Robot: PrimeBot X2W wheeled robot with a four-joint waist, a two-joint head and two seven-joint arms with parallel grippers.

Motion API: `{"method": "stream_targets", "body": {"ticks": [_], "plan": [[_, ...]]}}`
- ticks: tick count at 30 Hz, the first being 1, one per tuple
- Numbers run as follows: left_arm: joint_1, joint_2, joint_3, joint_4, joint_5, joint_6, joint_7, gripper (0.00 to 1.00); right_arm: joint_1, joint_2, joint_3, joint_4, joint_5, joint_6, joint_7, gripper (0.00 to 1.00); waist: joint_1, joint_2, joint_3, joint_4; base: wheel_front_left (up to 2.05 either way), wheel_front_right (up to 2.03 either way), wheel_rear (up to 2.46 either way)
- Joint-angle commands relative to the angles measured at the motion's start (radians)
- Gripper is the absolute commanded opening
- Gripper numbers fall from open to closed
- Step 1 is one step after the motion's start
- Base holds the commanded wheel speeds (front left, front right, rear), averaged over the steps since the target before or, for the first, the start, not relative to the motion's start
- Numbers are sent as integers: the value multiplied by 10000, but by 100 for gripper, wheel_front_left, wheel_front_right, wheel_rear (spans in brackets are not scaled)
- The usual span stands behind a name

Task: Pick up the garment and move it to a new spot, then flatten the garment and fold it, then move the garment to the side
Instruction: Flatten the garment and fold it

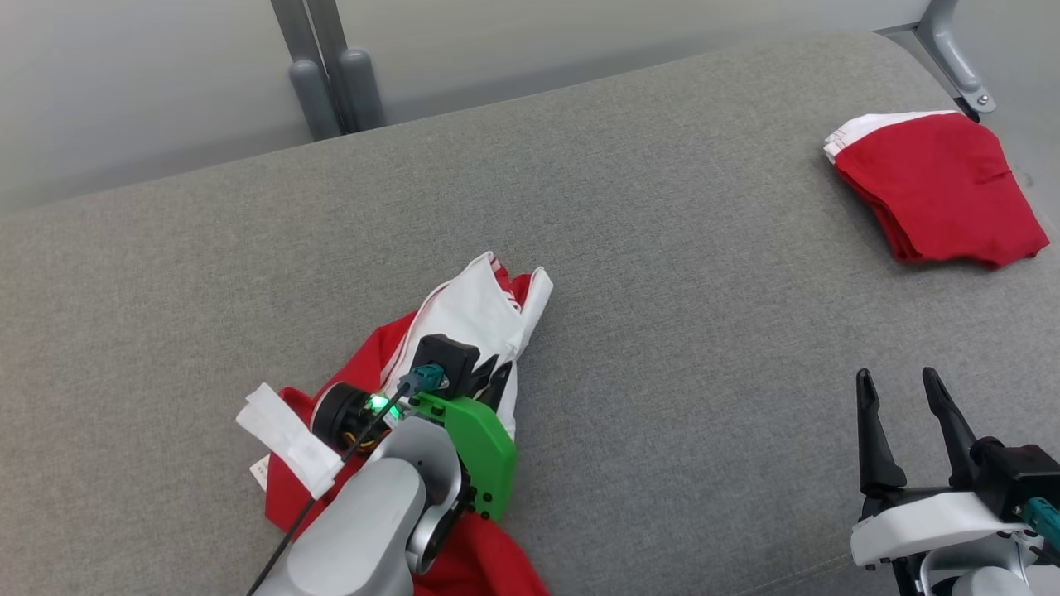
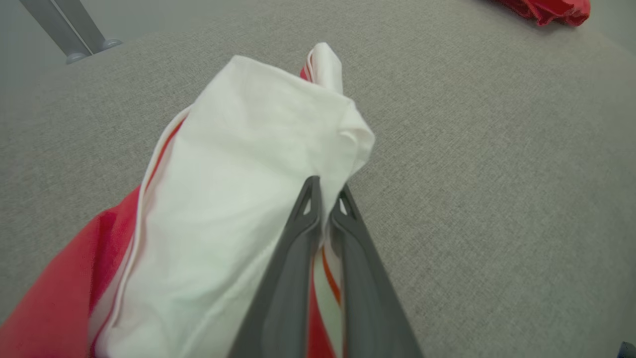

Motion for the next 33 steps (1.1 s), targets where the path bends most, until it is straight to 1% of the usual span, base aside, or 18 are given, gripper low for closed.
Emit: {"method": "stream_targets", "body": {"ticks": [1,4,7,13,16,18,19,20,21,25,29,33], "plan": [[-75,-42,62,-165,-114,-42,25,0,66,-19,-8,18,-50,0,-30,100,0,0,-36,-10,0,0,0],[7,-69,103,-514,-327,-90,120,0,79,-17,-6,29,-79,0,-30,100,0,0,-88,-36,0,0,0],[83,-65,-43,-860,-305,-144,168,0,39,-11,50,44,-84,0,-30,100,0,0,-136,-126,0,0,0],[342,-331,-860,-1328,-243,-467,174,0,-99,-1,120,75,6,0,-30,100,0,0,-63,-410,0,0,0],[428,-458,-1324,-1296,-286,-537,-121,0,-123,20,184,101,18,0,-30,100,0,0,-1,-617,0,0,0],[419,-493,-1548,-1210,-387,-566,-511,34,-114,33,184,146,21,0,-30,100,0,0,44,-726,0,0,0],[434,-496,-1621,-1134,-484,-561,-663,94,-115,40,196,147,18,0,-30,100,0,0,56,-767,0,0,0],[424,-500,-1806,-1137,-627,-588,-835,100,-123,47,221,155,15,0,-30,100,0,0,72,-827,0,0,0],[392,-507,-1932,-1174,-755,-590,-987,100,-131,54,237,161,22,0,-30,100,0,0,84,-867,0,0,0],[278,-505,-2311,-1447,-1364,-316,-1477,100,-77,64,193,153,25,0,-30,100,0,0,91,-951,0,0,0],[29,-501,-2754,-1516,-1156,-55,-1648,100,13,71,87,132,17,0,-30,100,0,0,66,-892,0,0,0],[-355,-496,-3350,-1200,-489,186,-1653,100,-146,86,78,101,-4,0,-30,100,0,0,177,-826,0,0,0]]}}
